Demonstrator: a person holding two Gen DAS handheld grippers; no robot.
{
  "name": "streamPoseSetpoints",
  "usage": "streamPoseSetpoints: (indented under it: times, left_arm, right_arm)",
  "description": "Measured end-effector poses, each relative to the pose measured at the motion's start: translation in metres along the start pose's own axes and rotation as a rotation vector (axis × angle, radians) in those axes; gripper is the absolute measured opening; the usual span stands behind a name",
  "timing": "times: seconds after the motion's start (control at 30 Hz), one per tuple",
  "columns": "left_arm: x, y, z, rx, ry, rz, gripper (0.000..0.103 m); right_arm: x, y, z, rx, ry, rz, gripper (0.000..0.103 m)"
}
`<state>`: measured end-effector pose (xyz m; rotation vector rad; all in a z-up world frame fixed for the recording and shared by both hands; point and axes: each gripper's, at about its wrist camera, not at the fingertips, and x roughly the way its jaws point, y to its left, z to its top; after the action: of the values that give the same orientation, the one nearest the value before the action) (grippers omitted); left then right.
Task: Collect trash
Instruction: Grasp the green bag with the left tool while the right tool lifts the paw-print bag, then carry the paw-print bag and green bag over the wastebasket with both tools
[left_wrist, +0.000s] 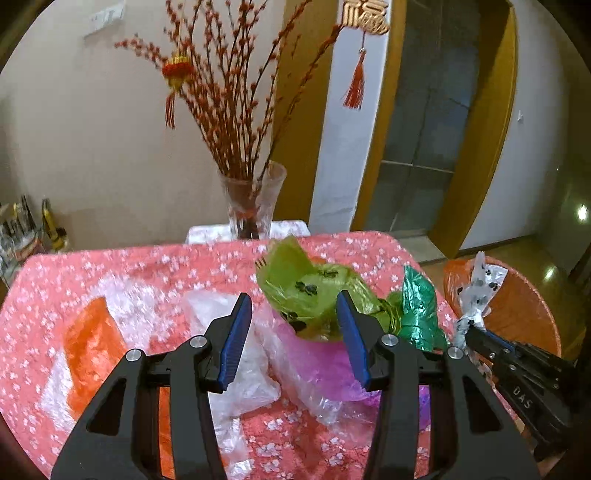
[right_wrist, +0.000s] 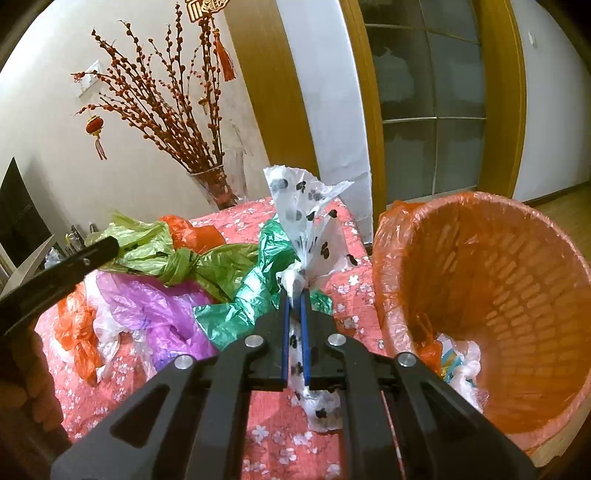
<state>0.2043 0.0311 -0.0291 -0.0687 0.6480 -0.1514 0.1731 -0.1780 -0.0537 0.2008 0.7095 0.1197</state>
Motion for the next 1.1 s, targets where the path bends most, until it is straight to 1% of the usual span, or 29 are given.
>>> streamPoseSetpoints:
  times: [0.03,0.07,0.13,0.23,0.43,0.7,0.97,1.1]
  left_arm:
    - [0.002,0.001,-0.001,-0.006,0.005,-0.011,0.036]
    - [0.003,0.001,-0.001,-0.008,0.007,-0.022,0.031]
    - [0.002,0.001,-0.002,-0.012,0.000,-0.040,0.015]
    - [-0.005,0.000,-0.002,-0.005,-0.027,-0.057,0.007]
    - [-0.024,-0.007,0.005,0.015,-0.084,-0.088,0.004]
    - [-0.058,-0.015,0.013,0.024,-0.159,-0.110,0.003]
    - [-0.086,-0.023,0.018,0.032,-0.217,-0.142,0.003]
    - [-0.095,-0.033,0.018,0.036,-0.231,-0.171,0.003]
  right_arm:
    - [-0.001,0.000,0.000,-0.001,0.000,-0.001,0.007]
    - [0.000,0.000,0.000,-0.001,-0.001,-0.002,0.007]
    - [-0.001,-0.001,-0.001,0.000,-0.001,-0.005,0.007]
    - [-0.004,-0.002,-0.002,0.003,-0.003,-0.009,0.007]
    - [-0.016,-0.003,0.000,0.008,-0.026,-0.011,0.007]
    - [-0.038,-0.001,0.004,0.002,-0.064,-0.005,0.007]
    - [-0.062,0.001,0.007,-0.004,-0.105,-0.003,0.007]
    - [-0.076,-0.004,0.008,0.001,-0.127,-0.017,0.007]
